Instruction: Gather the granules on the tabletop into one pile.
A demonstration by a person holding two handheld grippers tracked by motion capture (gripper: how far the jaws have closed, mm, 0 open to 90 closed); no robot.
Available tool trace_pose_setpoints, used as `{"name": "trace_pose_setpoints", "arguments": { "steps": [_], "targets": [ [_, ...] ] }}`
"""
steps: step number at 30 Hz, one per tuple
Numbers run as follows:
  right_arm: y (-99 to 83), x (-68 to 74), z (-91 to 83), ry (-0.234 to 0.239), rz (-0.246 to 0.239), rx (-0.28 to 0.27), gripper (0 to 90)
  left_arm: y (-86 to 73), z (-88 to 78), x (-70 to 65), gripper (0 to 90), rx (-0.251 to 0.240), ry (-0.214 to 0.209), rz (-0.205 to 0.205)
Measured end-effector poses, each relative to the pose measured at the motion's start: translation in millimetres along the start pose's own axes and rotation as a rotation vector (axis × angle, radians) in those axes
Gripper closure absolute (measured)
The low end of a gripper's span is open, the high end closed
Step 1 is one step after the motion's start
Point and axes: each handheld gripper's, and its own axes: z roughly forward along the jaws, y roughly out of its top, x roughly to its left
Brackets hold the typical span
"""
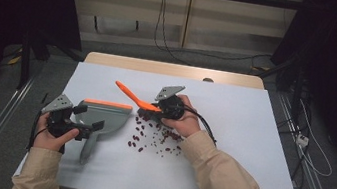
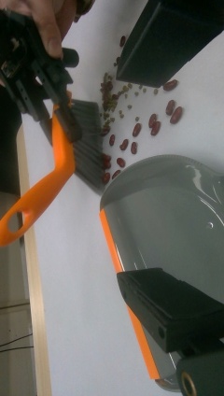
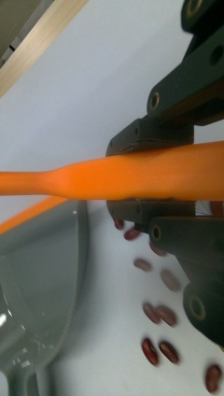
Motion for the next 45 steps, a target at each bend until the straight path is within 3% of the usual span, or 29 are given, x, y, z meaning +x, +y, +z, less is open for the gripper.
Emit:
{"name": "trace_pose_setpoints", "arguments": {
  "steps": [6, 9, 13, 23, 26, 31, 36, 45],
  "targets": [
    [-6.2, 11.3, -16.9, 0.032, -0.042, 0.022, 71.3, 0.7, 0.3, -1.7, 4.6, 0.003, 0.000, 0.008],
    [-9.0, 14.3, -23.0, 0.032, -0.030, 0.010, 71.3, 1.0, -0.1, -1.8, 4.6, 0.001, 0.002, 0.011],
    [-8.3, 11.0, -29.3, 0.016, 0.019, -0.055, 71.3, 0.9, 0.4, -1.8, 4.6, 0.004, 0.001, 0.012],
    [10.1, 11.9, 1.0, 0.005, 0.016, -0.061, 71.3, 0.3, 0.5, 0.4, 4.6, 0.006, 0.001, 0.007],
    [9.7, 13.0, 7.9, 0.014, 0.001, -0.025, 71.3, -0.3, 0.9, 1.0, 4.6, 0.006, 0.000, 0.004],
    [0.4, 16.3, -3.8, 0.046, -0.007, -0.002, 71.3, 0.1, -0.1, 1.8, 4.6, 0.001, 0.005, 0.002],
    [-7.8, 22.7, -19.5, 0.049, 0.001, -0.009, 71.3, 0.4, 0.7, 0.3, 4.6, 0.008, 0.005, 0.009],
    [-5.6, 30.7, -41.6, -0.024, 0.128, -0.109, 71.3, 0.0, 1.4, 0.0, 4.6, 0.010, 0.006, 0.009]
  ]
}}
